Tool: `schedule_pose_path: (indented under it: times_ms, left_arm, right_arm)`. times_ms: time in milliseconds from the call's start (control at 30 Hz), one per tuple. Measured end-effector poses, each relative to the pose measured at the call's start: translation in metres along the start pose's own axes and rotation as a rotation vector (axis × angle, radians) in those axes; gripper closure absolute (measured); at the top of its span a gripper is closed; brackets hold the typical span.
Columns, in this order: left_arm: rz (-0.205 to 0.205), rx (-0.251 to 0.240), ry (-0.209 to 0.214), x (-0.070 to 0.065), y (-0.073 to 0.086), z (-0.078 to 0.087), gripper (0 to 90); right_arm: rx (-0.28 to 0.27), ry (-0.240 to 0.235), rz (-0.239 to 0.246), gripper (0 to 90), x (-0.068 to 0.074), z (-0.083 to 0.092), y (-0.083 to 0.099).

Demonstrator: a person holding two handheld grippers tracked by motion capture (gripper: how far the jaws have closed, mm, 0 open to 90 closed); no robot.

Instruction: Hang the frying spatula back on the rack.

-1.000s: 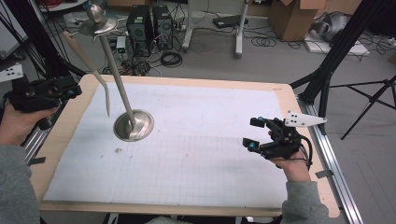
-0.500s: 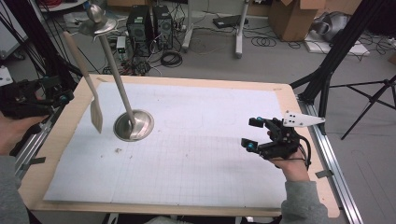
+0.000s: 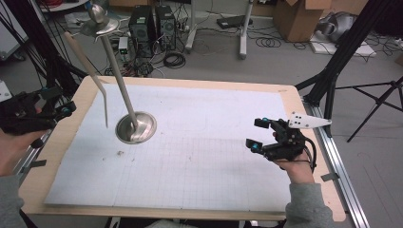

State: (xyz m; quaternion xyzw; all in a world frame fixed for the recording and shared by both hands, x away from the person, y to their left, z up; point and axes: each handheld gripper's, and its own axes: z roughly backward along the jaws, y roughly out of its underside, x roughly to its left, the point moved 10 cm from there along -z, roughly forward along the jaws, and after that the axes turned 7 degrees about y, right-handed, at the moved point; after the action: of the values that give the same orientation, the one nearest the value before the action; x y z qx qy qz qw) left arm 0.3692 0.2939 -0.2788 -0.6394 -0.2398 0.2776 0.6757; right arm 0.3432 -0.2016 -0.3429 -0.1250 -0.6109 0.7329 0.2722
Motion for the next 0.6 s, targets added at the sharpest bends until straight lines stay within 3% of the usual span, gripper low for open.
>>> schedule_pose_path:
  times_ms: [333,600]
  left_arm:
    - [-0.029,-0.023,-0.023,-0.022,-0.001,0.011,16.9]
    - [-0.019,-0.057,-0.056,-0.031,0.007,0.016,16.8]
  right_arm:
    - [-0.026,0.016,0.004,10.6,-0.003,0.0,-0.005]
    - [-0.06,0.069,0.008,10.6,-0.012,0.003,-0.009]
